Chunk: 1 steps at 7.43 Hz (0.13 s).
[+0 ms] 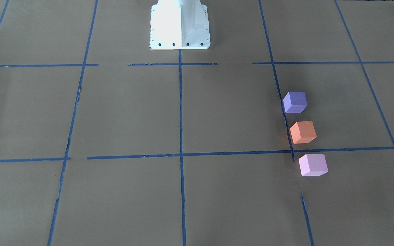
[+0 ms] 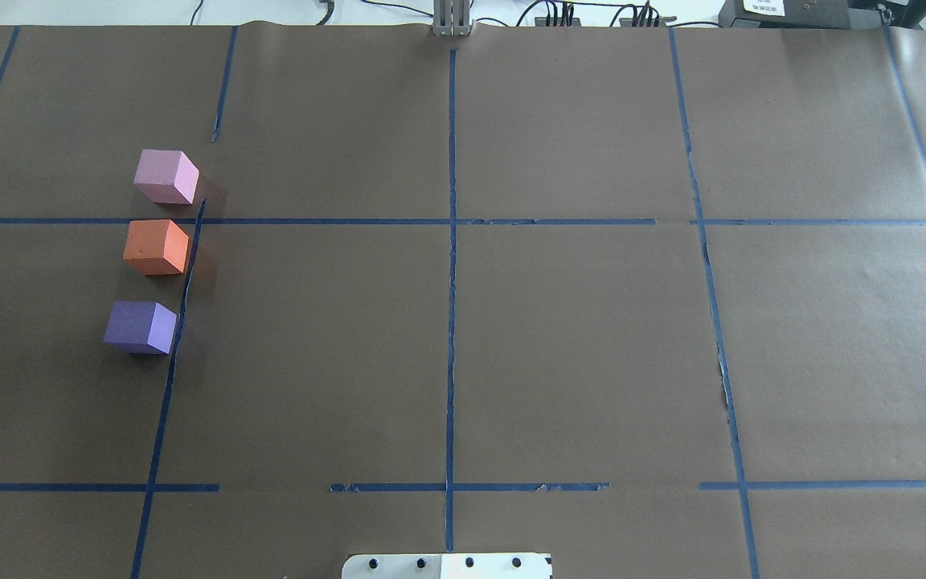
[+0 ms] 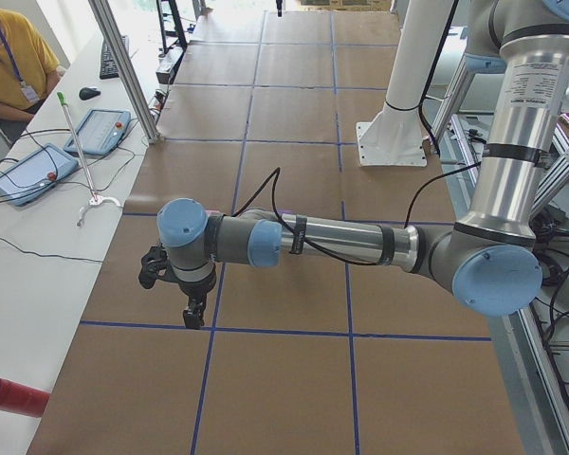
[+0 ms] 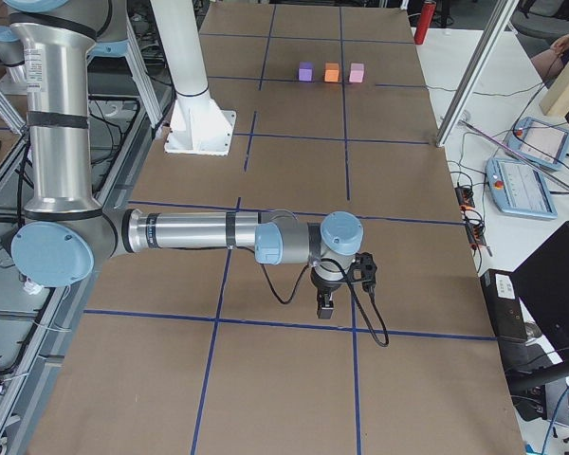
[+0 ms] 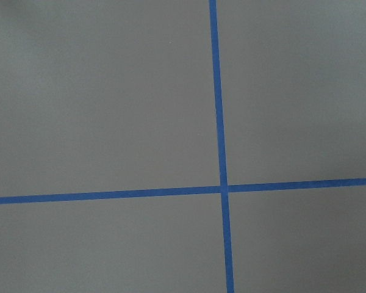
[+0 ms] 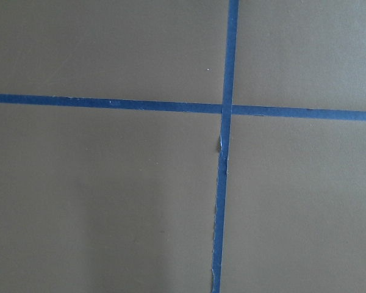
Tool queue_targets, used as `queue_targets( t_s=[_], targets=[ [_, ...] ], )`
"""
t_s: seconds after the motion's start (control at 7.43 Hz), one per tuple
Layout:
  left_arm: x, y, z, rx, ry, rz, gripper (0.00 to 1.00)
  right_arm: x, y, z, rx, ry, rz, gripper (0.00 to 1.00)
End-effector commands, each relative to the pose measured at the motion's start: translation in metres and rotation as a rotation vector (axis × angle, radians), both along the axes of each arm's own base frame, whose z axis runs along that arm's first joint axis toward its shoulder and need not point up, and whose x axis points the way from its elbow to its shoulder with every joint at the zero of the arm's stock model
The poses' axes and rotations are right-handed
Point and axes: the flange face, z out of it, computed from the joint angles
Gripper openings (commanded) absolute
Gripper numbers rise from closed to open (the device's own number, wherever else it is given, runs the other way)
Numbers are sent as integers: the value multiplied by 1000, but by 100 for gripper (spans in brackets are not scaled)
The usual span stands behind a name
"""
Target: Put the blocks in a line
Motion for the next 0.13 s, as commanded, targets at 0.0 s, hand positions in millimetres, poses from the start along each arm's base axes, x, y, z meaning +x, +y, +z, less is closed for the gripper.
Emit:
queue_targets(
  t_s=[0.0],
  targets=[
    [1, 0, 10, -20, 1, 2, 99, 0, 0, 0, -1, 0, 0, 100]
  ],
)
